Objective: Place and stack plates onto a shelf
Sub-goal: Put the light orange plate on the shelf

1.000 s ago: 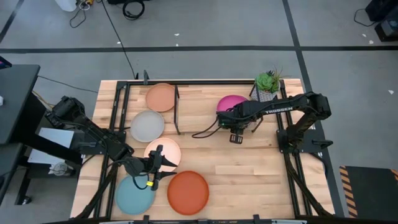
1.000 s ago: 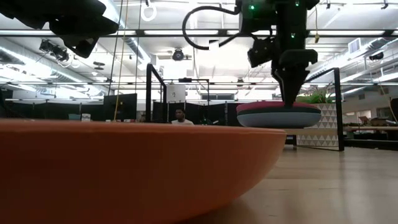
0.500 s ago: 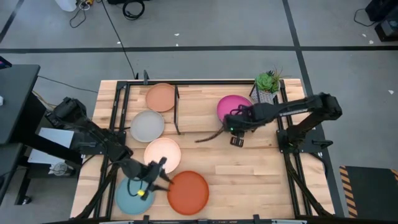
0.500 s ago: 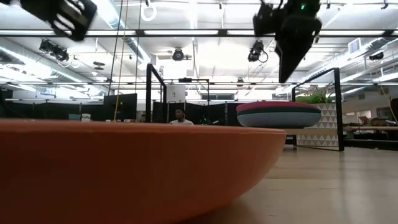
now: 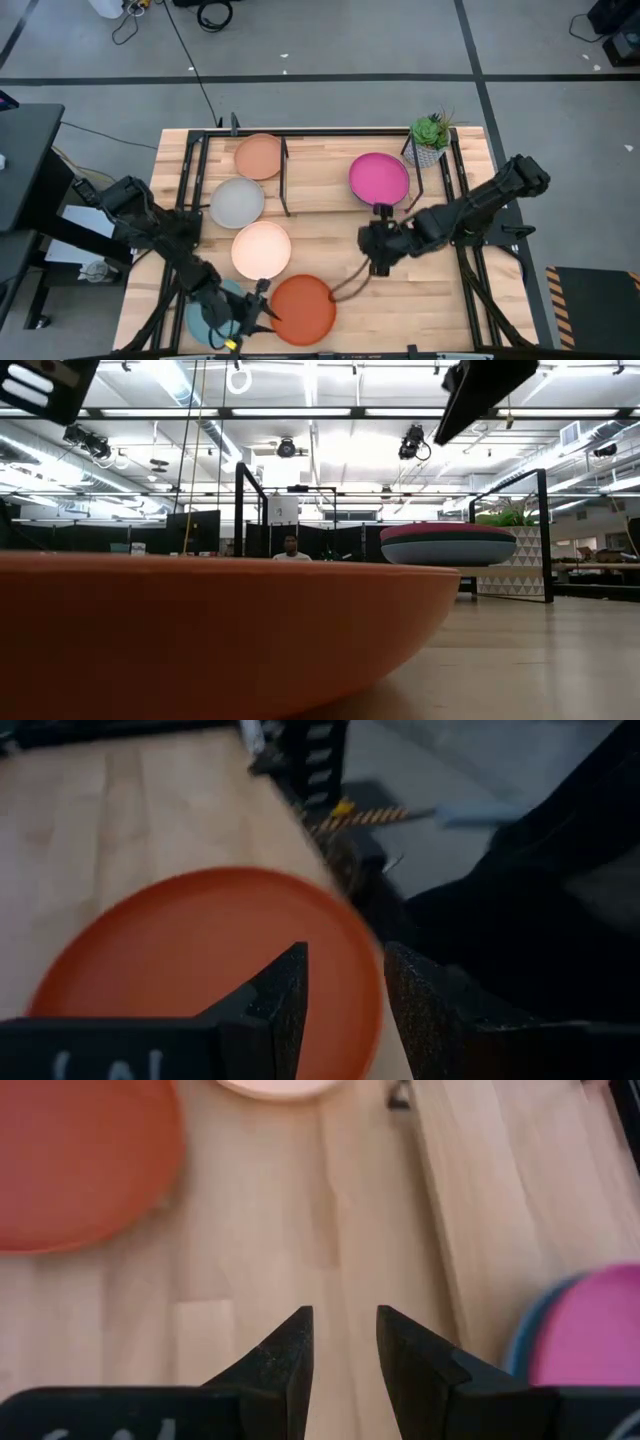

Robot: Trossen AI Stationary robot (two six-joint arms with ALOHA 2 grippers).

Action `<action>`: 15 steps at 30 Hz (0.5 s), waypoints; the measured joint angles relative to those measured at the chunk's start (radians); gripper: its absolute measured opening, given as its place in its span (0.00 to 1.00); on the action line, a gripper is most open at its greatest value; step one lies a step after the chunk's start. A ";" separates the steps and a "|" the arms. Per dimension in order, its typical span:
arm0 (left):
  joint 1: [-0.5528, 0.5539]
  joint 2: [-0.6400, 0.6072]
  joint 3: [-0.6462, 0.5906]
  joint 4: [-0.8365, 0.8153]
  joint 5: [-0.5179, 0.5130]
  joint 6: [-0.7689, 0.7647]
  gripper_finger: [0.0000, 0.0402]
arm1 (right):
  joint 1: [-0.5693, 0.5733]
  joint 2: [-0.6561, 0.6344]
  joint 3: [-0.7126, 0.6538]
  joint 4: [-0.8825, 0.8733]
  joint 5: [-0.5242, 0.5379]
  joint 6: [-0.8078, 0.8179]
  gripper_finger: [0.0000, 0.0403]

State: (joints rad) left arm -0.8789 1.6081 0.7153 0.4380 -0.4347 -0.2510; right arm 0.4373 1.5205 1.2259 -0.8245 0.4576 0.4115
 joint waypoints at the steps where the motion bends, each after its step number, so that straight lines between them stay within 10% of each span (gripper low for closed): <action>1: -0.001 0.012 0.038 -0.064 -0.012 -0.003 0.35 | 0.021 0.001 0.000 0.009 0.010 -0.001 0.29; 15: -0.006 0.136 0.331 -0.436 0.047 -0.247 0.35 | 0.189 -0.001 -0.002 0.117 0.103 -0.021 0.29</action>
State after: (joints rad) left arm -0.8848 1.7445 1.0461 0.0021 -0.3880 -0.4980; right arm 0.6268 1.5192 1.2240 -0.7076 0.5610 0.3901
